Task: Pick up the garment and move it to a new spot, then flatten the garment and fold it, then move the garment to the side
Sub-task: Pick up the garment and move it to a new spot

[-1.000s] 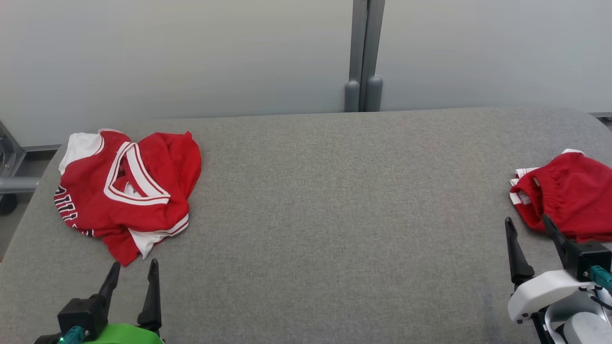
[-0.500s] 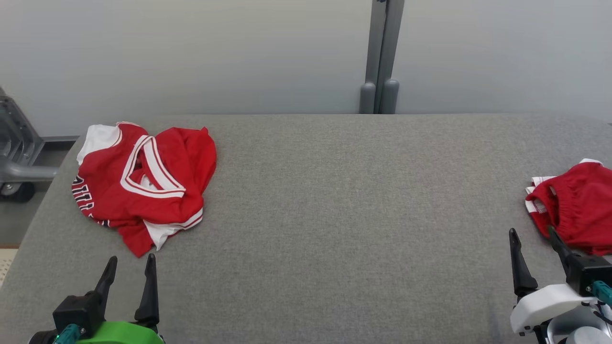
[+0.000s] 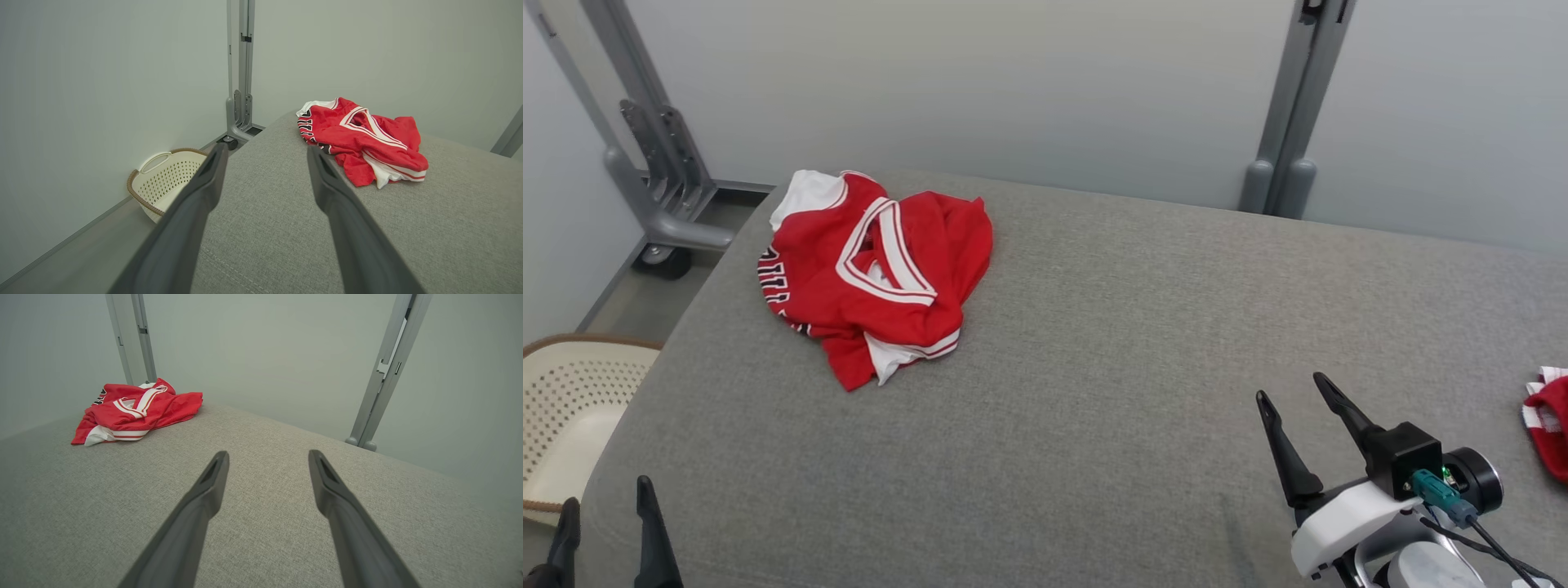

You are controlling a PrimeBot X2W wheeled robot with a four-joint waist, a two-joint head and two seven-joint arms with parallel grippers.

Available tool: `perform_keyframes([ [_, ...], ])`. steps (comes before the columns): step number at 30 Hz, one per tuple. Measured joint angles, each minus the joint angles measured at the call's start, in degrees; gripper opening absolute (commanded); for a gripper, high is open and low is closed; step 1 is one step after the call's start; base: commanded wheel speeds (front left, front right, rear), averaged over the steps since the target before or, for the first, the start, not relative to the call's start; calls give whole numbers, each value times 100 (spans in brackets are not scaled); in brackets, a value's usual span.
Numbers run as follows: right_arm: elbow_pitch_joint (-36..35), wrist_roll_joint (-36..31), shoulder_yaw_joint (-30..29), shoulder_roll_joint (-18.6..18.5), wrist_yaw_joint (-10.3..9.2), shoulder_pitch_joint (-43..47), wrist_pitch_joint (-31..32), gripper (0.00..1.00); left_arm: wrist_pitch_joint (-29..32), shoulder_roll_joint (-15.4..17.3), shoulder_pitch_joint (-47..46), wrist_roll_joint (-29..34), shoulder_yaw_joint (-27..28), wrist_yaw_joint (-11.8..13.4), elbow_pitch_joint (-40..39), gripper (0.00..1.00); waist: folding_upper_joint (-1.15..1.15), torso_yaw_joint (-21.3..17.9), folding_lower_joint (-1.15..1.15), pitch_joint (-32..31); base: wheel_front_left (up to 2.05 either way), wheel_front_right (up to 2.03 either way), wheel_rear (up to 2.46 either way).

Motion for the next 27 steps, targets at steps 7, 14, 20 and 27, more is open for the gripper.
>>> perform_keyframes([
  [7, 100, -41, -86, -8, 20, -83, 0, 100, 0, -67, 55, -9, 118, 0, -214, 100, 0, 526, 0, 46, 0, 0, 0],
  [14, 166, -41, -279, -9, -66, -79, 0, 100, 0, -75, 43, -9, 3, -86, -196, 100, 0, 968, 0, 100, 0, 0, 0],
  [20, 207, -38, -370, 69, -120, -31, 0, 100, 0, -58, 41, -9, 25, -209, -160, 100, 0, 1254, 0, 107, 0, 0, 0],
  [27, 222, -35, -501, 133, -210, 202, 0, 100, 0, -21, 26, -13, 104, -310, -76, 100, 0, 1305, 0, 52, 0, 0, 0],
])
